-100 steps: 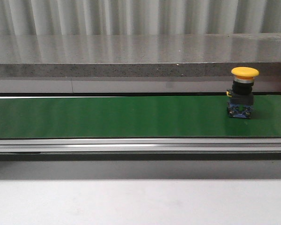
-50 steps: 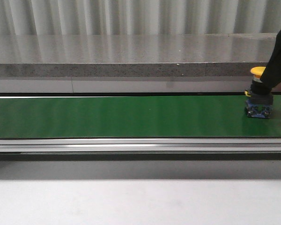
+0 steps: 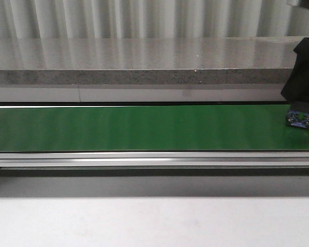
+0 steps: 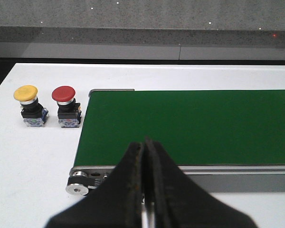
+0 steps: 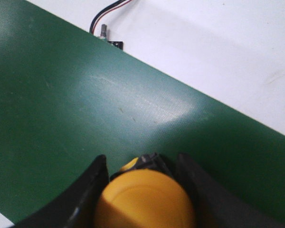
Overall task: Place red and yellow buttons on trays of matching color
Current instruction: 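Grasp the yellow button at the belt's end with the right gripper, then place the yellow button into the yellow tray and open the right gripper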
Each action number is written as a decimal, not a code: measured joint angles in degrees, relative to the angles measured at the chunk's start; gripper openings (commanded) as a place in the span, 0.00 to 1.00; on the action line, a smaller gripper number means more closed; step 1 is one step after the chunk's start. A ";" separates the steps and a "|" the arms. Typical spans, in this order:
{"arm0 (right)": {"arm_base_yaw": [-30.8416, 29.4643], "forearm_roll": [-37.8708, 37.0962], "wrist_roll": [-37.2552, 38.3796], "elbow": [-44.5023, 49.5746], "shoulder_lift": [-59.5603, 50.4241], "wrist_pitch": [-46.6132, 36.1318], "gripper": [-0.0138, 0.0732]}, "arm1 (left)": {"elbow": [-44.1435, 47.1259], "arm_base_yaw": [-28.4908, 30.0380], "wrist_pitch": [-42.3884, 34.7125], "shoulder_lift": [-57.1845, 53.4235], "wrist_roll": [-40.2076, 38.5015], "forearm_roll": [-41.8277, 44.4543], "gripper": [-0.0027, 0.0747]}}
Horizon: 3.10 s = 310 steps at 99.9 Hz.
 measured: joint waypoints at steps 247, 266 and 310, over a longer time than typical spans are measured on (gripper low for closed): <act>-38.73 -21.78 44.96 25.45 -14.98 -11.81 0.36 | 0.00 0.00 0.00 0.00 0.00 0.00 0.01; -38.73 -21.78 44.96 25.45 -14.98 -13.20 0.36 | 0.00 0.00 0.00 0.00 0.00 0.00 0.01; -38.73 -21.78 44.96 25.45 -10.90 -14.82 0.56 | 0.00 0.00 0.00 0.00 0.00 0.00 0.01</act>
